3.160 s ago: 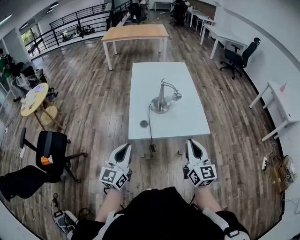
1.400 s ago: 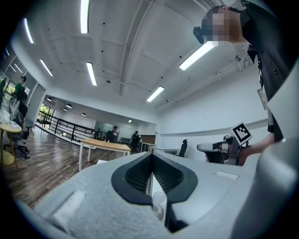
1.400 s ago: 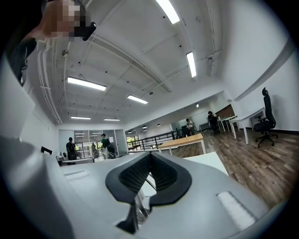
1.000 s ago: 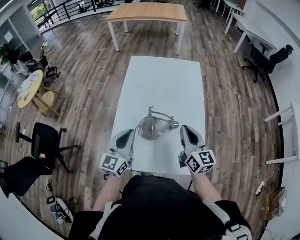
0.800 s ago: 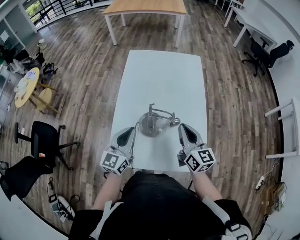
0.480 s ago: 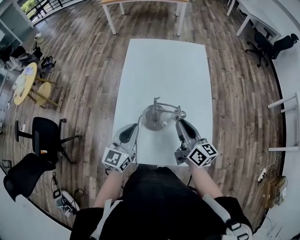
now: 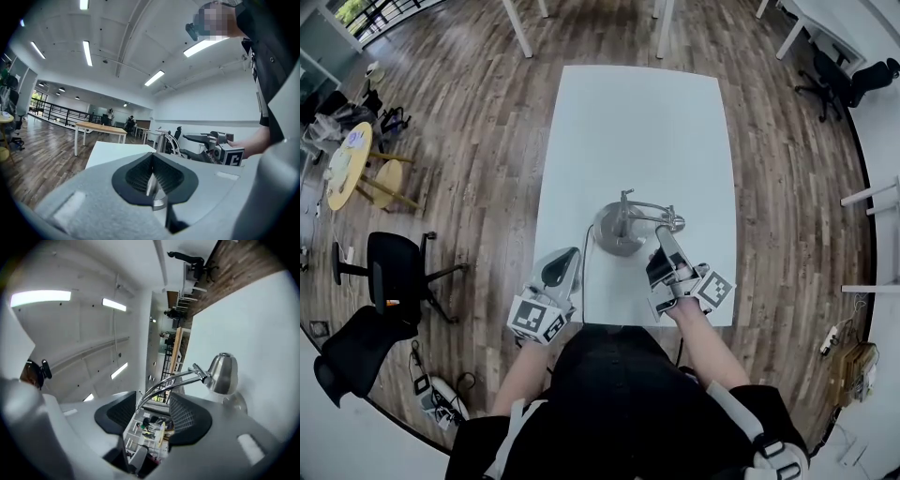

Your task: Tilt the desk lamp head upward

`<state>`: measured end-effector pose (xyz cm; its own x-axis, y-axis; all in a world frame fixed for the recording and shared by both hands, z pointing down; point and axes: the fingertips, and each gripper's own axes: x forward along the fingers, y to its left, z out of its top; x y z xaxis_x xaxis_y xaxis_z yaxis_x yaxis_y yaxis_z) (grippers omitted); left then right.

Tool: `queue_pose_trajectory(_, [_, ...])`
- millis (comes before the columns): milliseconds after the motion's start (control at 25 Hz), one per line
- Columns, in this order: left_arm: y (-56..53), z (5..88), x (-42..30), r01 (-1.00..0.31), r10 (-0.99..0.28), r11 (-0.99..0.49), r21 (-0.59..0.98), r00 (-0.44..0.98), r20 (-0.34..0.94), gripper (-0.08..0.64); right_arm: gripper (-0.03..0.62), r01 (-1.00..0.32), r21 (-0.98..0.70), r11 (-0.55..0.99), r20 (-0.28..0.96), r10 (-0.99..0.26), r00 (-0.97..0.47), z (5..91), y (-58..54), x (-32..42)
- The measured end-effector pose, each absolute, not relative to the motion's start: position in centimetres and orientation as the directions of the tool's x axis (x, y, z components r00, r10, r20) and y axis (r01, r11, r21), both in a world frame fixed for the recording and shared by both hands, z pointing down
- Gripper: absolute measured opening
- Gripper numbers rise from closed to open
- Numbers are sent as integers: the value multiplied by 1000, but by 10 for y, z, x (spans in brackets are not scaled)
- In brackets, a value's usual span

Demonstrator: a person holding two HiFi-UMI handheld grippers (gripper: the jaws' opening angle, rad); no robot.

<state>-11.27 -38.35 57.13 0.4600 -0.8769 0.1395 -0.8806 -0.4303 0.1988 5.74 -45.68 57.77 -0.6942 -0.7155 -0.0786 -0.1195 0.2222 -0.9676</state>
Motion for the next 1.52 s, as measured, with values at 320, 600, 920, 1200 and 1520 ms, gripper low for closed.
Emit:
queue_pose_trajectory(320, [-391,609,-100,-851,-819,-502,154,525,231,0,204,36,-998,44,-57,-805,-590,598,-475,66])
queue_pose_trajectory(600, [-404,639,-92,-820,-766,-546,171,571,294,0,192,113,-992,-62,-7,-849,-528,616,-482,71])
queue_pose_trajectory(920, [-416,670,-84,-785,-703,-588,194,615,356,2,156,96,-991,-94,30,-851,-525,619,-480,72])
queue_pose_trajectory(1200, [-419,708,-69,-715,-589,-675,182,671,452,91,155,71,-992,-108,56,-854,-518,617,-479,71])
queue_pose_trajectory(1520, [-418,752,-54,-635,-451,-757,155,678,580,167,156,-2,-996,-85,75,-859,-506,611,-478,73])
